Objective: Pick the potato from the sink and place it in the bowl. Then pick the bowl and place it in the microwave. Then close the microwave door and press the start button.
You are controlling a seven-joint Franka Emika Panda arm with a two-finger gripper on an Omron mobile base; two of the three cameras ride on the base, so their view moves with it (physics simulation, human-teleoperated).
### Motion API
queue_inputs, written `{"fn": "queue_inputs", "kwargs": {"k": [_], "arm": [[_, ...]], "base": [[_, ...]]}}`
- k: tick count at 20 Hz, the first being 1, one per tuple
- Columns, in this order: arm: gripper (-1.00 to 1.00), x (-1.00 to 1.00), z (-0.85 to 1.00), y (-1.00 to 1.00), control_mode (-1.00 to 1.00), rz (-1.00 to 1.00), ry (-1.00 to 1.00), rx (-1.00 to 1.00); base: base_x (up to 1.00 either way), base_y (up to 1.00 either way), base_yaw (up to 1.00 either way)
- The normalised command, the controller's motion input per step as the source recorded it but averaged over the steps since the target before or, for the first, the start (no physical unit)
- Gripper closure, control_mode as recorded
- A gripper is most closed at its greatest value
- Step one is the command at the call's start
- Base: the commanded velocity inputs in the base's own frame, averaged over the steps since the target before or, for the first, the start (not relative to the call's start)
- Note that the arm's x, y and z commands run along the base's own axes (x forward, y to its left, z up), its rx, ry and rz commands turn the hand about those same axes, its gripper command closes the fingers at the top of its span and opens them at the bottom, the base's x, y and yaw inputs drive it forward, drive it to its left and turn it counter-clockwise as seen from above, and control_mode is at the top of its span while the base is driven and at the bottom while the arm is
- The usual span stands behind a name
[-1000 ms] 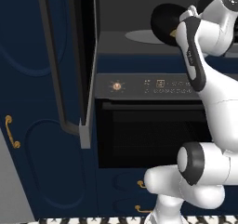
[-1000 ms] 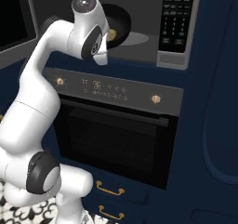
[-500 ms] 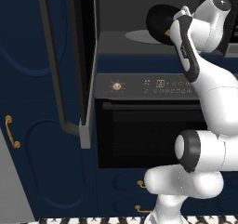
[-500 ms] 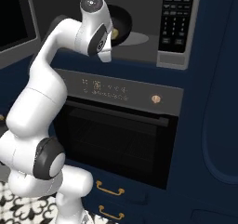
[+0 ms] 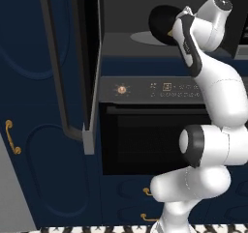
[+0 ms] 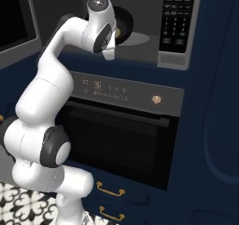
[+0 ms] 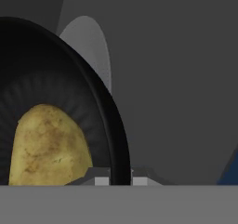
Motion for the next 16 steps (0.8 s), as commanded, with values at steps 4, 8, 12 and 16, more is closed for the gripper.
{"fn": "queue_inputs", "kwargs": {"k": [4,8,12,16], "arm": [[1.00,0.25,-0.12,0.00,-1.00,0.01,0.03,-0.01],[1.00,0.29,-0.05,0.00,-1.00,0.01,0.01,0.00],[1.00,0.33,0.00,0.00,-1.00,0.00,0.00,0.00],[1.00,0.36,-0.02,0.00,-1.00,0.00,0.01,0.00]], "base": [[0.00,0.00,0.00],[0.00,0.00,0.00],[0.00,0.00,0.00],[0.00,0.00,0.00]]}}
